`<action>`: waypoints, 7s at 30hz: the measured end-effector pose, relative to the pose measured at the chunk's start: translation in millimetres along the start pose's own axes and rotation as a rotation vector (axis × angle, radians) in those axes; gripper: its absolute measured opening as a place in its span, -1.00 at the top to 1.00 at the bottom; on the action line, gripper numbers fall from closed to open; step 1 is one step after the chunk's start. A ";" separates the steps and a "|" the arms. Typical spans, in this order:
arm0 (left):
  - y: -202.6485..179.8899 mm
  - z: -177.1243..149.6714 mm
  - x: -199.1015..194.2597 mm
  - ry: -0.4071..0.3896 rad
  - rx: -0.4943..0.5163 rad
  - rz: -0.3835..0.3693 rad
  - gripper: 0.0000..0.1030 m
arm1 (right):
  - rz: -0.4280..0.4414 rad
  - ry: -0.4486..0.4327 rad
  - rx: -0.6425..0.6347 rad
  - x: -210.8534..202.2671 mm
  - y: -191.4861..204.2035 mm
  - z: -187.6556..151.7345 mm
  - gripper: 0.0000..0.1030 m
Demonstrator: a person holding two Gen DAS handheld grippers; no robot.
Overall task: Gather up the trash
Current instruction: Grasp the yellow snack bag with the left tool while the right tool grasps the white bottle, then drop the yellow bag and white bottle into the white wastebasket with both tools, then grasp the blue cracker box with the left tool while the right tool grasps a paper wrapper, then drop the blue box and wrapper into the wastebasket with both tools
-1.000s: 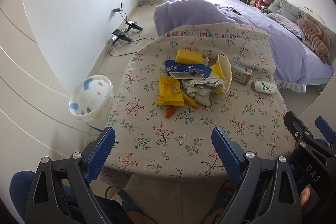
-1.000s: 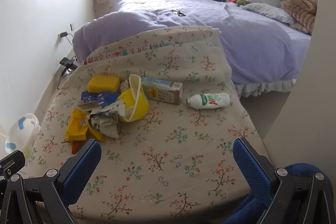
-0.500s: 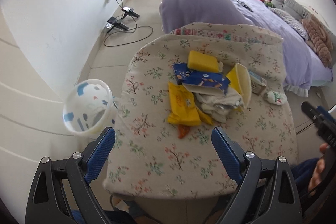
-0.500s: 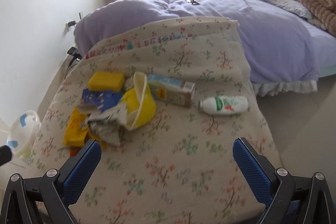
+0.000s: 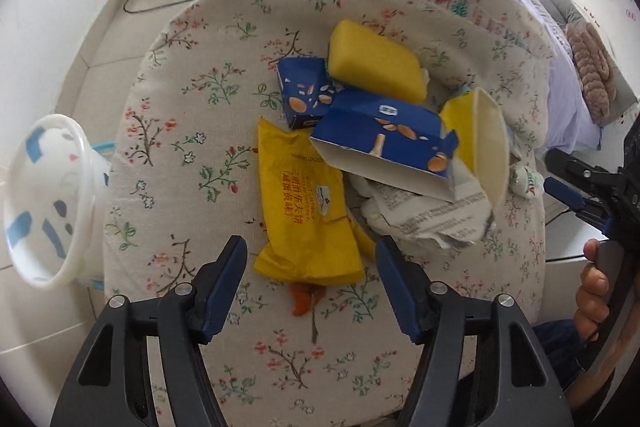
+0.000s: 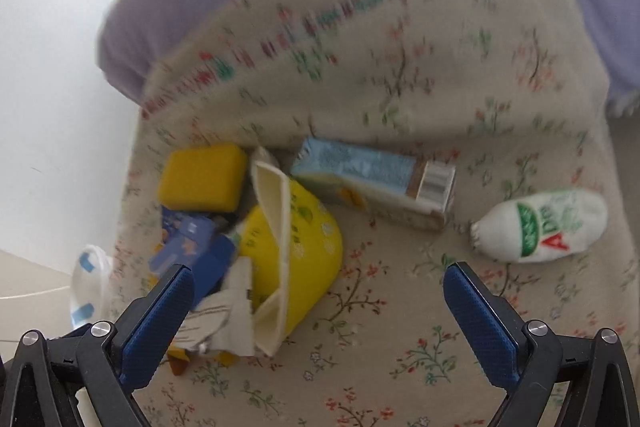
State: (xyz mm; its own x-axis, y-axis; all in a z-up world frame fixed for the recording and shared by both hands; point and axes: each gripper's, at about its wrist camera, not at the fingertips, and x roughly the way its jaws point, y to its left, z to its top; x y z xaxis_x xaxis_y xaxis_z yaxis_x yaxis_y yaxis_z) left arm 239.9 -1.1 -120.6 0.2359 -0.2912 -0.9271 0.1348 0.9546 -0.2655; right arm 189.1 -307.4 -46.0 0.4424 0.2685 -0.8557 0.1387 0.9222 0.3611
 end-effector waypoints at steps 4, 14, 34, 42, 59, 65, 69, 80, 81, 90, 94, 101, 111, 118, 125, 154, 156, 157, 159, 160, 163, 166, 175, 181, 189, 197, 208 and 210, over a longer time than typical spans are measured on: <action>1.8 7.4 18.5 0.021 -0.008 -0.021 -0.11 | 0.008 0.022 0.039 12.8 -12.4 9.8 -0.99; 5.3 10.6 49.6 0.033 -0.043 -0.023 0.65 | -0.145 0.001 0.481 -9.6 -141.3 13.4 -0.99; 34.1 -7.5 -11.4 -0.053 -0.105 -0.151 0.76 | -0.151 0.006 0.713 12.5 -161.5 18.7 0.64; 48.0 -16.1 -43.1 -0.116 -0.095 -0.187 0.76 | -0.097 -0.100 0.640 -3.9 -145.4 3.8 0.65; 135.0 -15.8 -105.0 -0.243 -0.251 -0.157 0.76 | -0.023 -0.367 0.095 -53.3 -2.2 -5.1 0.65; 190.8 -12.2 -117.4 -0.255 -0.349 -0.077 0.76 | 0.069 -0.353 -0.107 -27.5 86.5 -17.5 0.65; 219.6 -10.0 -112.1 -0.237 -0.392 -0.010 0.76 | 0.151 -0.244 -0.255 11.0 159.6 -38.5 0.65; 274.9 -8.7 -94.0 -0.175 -0.521 0.082 0.67 | 0.260 -0.059 -0.458 114.0 313.6 -65.4 0.64; 280.6 -9.6 -92.9 -0.166 -0.540 0.077 0.65 | 0.261 -0.043 -0.470 122.7 322.8 -67.9 0.64; 303.7 -14.1 -98.9 -0.166 -0.627 0.081 0.35 | 0.280 0.066 -0.562 181.0 375.2 -89.1 0.61; 303.0 -14.0 -106.9 -0.189 -0.619 0.096 0.33 | 0.288 0.092 -0.570 198.5 383.3 -93.7 0.57; 295.1 -12.5 -105.5 -0.182 -0.601 0.085 0.32 | 0.296 0.081 -0.510 199.3 369.2 -79.0 0.21; 231.5 3.9 -83.4 -0.151 -0.467 0.056 0.08 | 0.233 -0.072 -0.490 69.3 281.3 -68.1 -0.17; 149.4 11.0 -52.0 -0.061 -0.319 -0.087 0.08 | 0.102 -0.204 -0.338 -14.0 179.1 -26.3 -0.43; 82.6 11.7 -12.5 0.005 -0.303 -0.314 0.03 | 0.083 -0.169 -0.092 -17.6 89.0 -19.3 -0.44; 3.3 30.9 -20.0 -0.157 -0.139 -0.289 1.00 | 0.050 -0.061 -0.290 3.6 90.2 -46.9 -0.44; 7.3 27.0 -29.6 -0.174 -0.130 -0.280 1.00 | 0.051 -0.059 -0.355 4.5 100.4 -54.1 -0.44; 11.8 23.8 -34.0 -0.180 -0.127 -0.275 1.00 | 0.048 -0.056 -0.389 6.6 106.2 -58.0 -0.44; 19.9 17.8 -43.2 -0.187 -0.118 -0.252 1.00 | 0.040 -0.048 -0.431 12.1 113.6 -63.8 -0.44; 21.9 14.9 -46.9 -0.189 -0.109 -0.231 1.00 | 0.041 -0.038 -0.437 15.4 115.3 -65.1 -0.44; 22.6 7.8 -57.6 -0.199 -0.083 -0.208 1.00 | 0.044 -0.023 -0.401 24.6 117.2 -62.7 -0.44; 28.8 1.0 -61.6 -0.201 -0.068 -0.201 1.00 | 0.095 -0.029 -0.304 25.9 115.5 -52.1 -0.44; 46.0 -8.5 -72.0 -0.223 -0.063 -0.147 1.00 | 0.067 0.014 -0.073 65.9 107.2 -32.2 -0.17; 67.8 -12.1 -86.5 -0.248 -0.089 -0.142 1.00 | 0.120 -0.055 -0.103 42.9 107.6 -31.1 0.80; 94.1 -18.4 -95.6 -0.248 -0.132 -0.142 1.00 | 0.204 -0.152 -0.193 12.4 114.8 -35.7 0.83; 142.6 -22.9 -111.0 -0.259 -0.225 -0.105 1.00 | 0.223 -0.191 -0.236 13.7 136.7 -38.5 0.83; 236.0 -37.6 -128.7 -0.282 -0.413 -0.021 1.00 | 0.302 -0.189 -0.319 30.0 203.2 -52.3 0.83; 242.4 -39.2 -123.4 -0.263 -0.421 -0.010 1.00 | 0.317 -0.174 -0.340 38.2 220.0 -56.0 0.83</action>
State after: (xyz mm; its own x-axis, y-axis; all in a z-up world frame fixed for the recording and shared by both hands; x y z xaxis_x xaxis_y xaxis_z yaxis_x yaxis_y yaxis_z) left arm 205.8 268.7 -81.0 0.4786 -0.2550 -0.8402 -0.2493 0.8780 -0.4085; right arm 186.9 -78.6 -20.0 0.5618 0.5262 -0.6384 -0.3101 0.8493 0.4272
